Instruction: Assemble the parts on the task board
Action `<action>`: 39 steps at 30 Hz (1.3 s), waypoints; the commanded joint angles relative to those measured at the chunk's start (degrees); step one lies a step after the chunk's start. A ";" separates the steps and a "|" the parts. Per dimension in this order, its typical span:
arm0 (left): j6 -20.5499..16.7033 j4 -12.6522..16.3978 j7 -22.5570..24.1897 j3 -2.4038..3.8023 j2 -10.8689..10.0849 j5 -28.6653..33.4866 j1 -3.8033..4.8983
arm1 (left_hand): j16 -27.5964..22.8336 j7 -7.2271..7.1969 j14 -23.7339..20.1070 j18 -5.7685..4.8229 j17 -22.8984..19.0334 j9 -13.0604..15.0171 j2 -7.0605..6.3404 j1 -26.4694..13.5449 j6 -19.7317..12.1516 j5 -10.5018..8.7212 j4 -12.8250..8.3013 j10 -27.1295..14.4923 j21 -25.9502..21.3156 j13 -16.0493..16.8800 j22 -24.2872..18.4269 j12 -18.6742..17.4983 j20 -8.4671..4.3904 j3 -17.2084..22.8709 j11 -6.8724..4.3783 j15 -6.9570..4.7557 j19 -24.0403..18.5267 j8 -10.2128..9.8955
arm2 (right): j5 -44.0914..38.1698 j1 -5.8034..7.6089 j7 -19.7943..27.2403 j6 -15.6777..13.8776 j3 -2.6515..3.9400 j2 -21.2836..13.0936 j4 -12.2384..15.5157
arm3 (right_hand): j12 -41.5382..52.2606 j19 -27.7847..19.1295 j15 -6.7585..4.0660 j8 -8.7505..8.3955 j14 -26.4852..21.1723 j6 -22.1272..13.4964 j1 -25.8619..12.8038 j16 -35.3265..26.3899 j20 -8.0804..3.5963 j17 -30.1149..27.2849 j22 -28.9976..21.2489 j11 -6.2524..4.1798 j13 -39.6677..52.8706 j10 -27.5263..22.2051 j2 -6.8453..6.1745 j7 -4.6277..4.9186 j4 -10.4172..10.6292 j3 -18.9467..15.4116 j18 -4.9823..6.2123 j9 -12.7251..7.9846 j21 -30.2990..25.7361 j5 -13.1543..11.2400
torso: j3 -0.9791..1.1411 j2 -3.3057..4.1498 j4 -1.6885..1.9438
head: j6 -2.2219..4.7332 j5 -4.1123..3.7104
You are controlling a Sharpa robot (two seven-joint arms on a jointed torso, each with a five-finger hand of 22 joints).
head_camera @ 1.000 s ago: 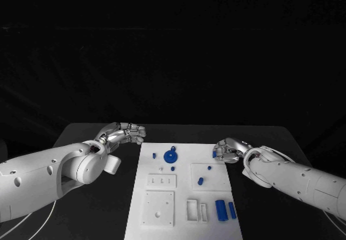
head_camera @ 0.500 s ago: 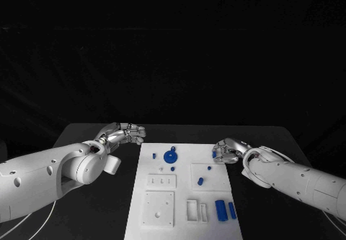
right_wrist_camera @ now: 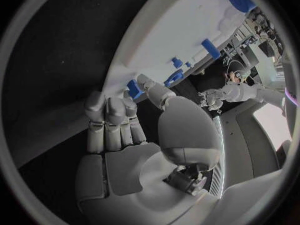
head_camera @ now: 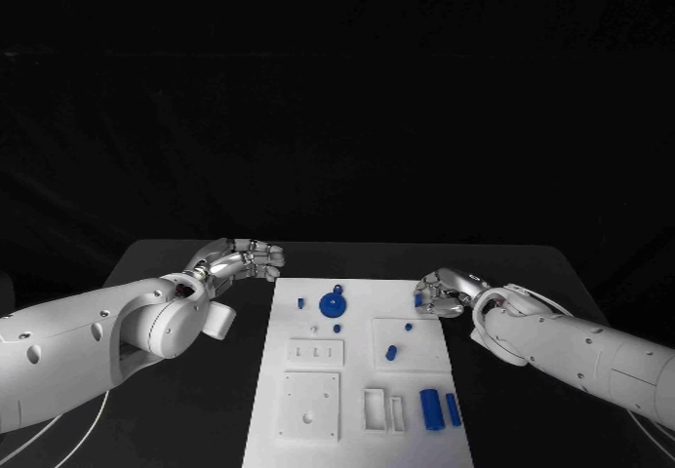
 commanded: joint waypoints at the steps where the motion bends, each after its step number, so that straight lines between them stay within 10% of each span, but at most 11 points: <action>1: 0.82 0.13 0.49 0.04 0.06 -0.20 0.02 | 0.39 0.07 -0.24 0.61 -0.08 -0.10 0.07 -0.43 0.03 -0.26 -0.22 -0.38 0.17 -0.06 1.18 -0.37 -0.06 0.00 0.08 0.02 -0.41 -0.31 | -1.16 -0.03 -0.43 -0.57 0.01 0.10 0.06 | 0.18 0.03 -0.68 0.47 0.02 1.37 -0.13 -0.34 -0.33 0.07 0.95 -0.52 -0.02 0.15 0.50 0.28 0.10 0.71 6.73 0.18 -0.13 -0.54 | -0.01 0.00 0.00 | 0.02 0.01; 25: 1.46 0.23 -0.13 0.04 0.02 -0.89 0.03 | 0.57 -0.02 -0.04 0.63 -0.06 -0.06 0.37 -0.49 0.33 -0.26 -0.12 0.00 0.29 0.01 1.20 -0.20 -0.08 0.08 -0.05 -0.04 -0.35 -0.12 | -2.26 -0.03 -2.44 -5.40 0.01 0.05 1.37 | 0.97 0.36 -2.32 2.86 0.18 5.91 0.39 -0.53 -0.73 0.49 1.03 -2.24 0.75 2.18 0.94 -1.50 2.59 5.75 6.73 1.68 0.15 -1.62 | 0.02 -0.03 -0.01 | -0.12 -0.03; 39: 1.52 0.72 -9.46 0.11 0.50 -4.47 0.22 | 8.00 -2.39 7.20 1.29 2.71 0.30 0.79 -5.19 5.64 -0.70 2.65 8.88 5.89 2.84 1.46 4.37 -3.75 -1.79 -4.33 -4.31 6.02 1.83 | -7.60 3.65 -10.64 -2.37 1.27 -2.79 12.68 | 1.44 0.63 -2.60 3.21 0.29 6.32 -0.14 -0.52 -0.89 0.59 1.00 -2.52 1.23 3.14 0.75 -1.78 2.94 5.82 6.73 2.13 0.32 -1.63 | -0.01 -0.62 -0.38 | 0.93 0.18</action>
